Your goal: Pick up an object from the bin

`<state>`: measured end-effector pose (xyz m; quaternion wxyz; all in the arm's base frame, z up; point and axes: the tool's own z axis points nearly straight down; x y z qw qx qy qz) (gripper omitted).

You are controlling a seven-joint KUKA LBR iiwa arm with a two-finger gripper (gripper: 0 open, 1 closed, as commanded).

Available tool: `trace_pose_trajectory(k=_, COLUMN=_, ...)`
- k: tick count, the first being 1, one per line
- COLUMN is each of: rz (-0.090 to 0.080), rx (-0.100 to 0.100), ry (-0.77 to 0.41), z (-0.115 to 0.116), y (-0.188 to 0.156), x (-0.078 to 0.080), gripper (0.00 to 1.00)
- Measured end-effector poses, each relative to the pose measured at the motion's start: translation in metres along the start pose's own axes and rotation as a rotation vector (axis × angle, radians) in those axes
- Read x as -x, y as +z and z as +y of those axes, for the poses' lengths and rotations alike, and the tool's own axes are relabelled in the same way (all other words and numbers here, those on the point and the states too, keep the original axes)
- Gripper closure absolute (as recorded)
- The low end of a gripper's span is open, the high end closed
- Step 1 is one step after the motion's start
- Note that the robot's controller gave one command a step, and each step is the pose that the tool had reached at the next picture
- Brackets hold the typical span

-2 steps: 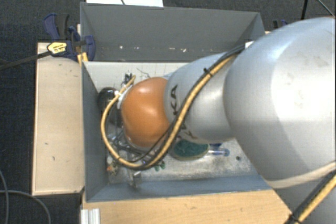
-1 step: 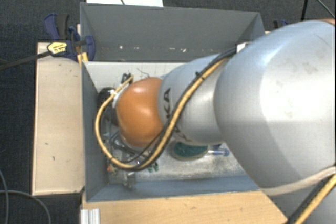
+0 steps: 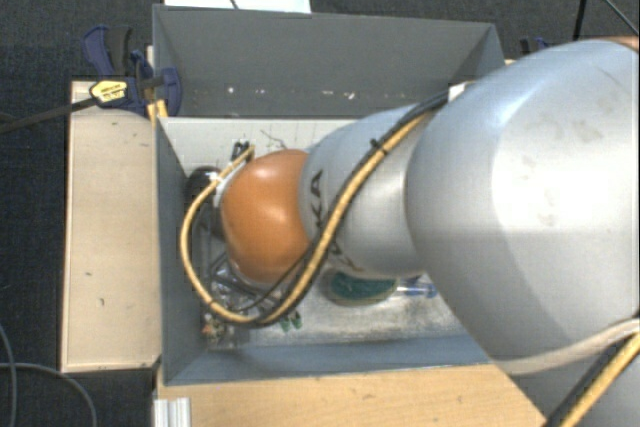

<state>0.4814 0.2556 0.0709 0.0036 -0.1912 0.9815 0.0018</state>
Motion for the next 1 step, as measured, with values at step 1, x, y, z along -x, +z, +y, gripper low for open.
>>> trace_pose_trajectory(k=1, rz=-0.004, rx=0.0, ry=0.214, z=-0.0098, y=-0.2039, x=0.0271, gripper=1.0)
